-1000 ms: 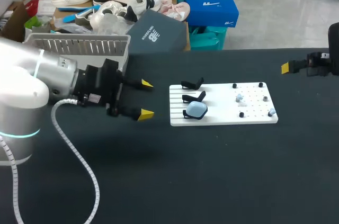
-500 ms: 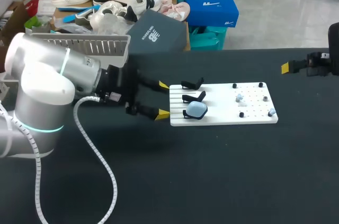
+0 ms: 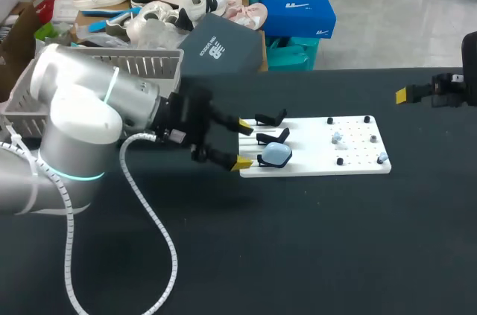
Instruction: Pick up each earbud case from the left stands, insert the matching earbuds, close the lid, and place the case in the box.
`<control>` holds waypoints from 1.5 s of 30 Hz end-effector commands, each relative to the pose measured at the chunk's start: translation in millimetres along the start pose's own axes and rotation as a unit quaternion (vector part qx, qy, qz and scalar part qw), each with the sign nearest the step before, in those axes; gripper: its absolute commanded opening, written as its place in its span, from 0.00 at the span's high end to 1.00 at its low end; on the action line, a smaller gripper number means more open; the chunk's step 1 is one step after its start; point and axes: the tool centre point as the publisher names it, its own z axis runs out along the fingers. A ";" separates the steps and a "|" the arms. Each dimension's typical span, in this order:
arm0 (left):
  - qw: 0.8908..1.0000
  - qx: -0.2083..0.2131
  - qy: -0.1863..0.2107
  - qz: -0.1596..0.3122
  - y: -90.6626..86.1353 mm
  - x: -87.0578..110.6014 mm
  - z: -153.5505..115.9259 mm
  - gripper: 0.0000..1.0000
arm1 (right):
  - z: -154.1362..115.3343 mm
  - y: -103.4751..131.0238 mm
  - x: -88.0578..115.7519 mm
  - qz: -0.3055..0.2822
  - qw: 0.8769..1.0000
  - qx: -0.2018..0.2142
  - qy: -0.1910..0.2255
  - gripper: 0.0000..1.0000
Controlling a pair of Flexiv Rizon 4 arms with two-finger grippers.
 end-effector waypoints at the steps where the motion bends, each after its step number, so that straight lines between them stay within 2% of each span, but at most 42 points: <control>1: 1.000 0.010 0.001 -0.004 5.5 0.8 8.4 0.00 | 0.0 0.0 0.0 0.000 1.000 0.000 0.000 0.00; 2: 1.000 0.008 0.001 -0.009 5.5 1.1 9.8 0.05 | 0.0 0.0 0.0 0.000 1.000 0.000 0.000 0.00; 4: 1.000 0.006 0.000 -0.013 6.2 1.7 12.3 0.06 | 0.0 0.0 0.0 0.000 1.000 0.000 0.000 0.00; 5: 1.000 0.003 0.001 -0.018 6.6 2.3 14.1 0.11 | 0.0 0.0 0.0 0.000 1.000 0.000 0.000 0.00; 8: 1.000 -0.001 0.006 -0.027 8.2 4.6 18.9 0.10 | 0.0 0.0 0.0 0.000 1.000 0.000 0.000 0.00; 12: 1.000 -0.002 0.009 -0.030 9.9 5.6 21.8 0.16 | 0.0 0.0 0.0 0.000 1.000 0.000 0.000 0.00; 23: 1.000 0.005 0.013 -0.021 4.1 4.8 28.7 0.22 | 0.0 0.0 0.0 0.000 1.000 0.000 0.000 0.00; 25: 1.000 0.006 0.012 -0.021 4.4 4.7 29.9 0.27 | 0.0 0.0 0.0 0.000 1.000 0.000 0.000 0.00; 32: 1.000 0.009 0.012 -0.023 4.1 4.7 33.4 0.32 | 0.0 0.0 0.0 0.000 1.000 0.000 0.000 0.00; 35: 1.000 0.011 0.013 -0.023 3.5 4.2 36.5 0.41 | 0.0 0.0 0.0 0.000 1.000 0.000 0.000 0.00; 37: 1.000 0.012 0.013 -0.024 3.5 4.2 38.2 0.43 | 0.0 0.0 0.0 0.000 1.000 0.000 0.000 0.00; 38: 1.000 0.013 0.013 -0.024 3.6 4.2 39.3 0.48 | 0.0 0.0 0.0 0.000 1.000 0.000 0.000 0.00; 45: 0.999 0.020 0.014 -0.030 4.8 4.9 42.1 0.51 | 0.0 0.0 0.0 0.000 1.000 0.000 0.000 0.00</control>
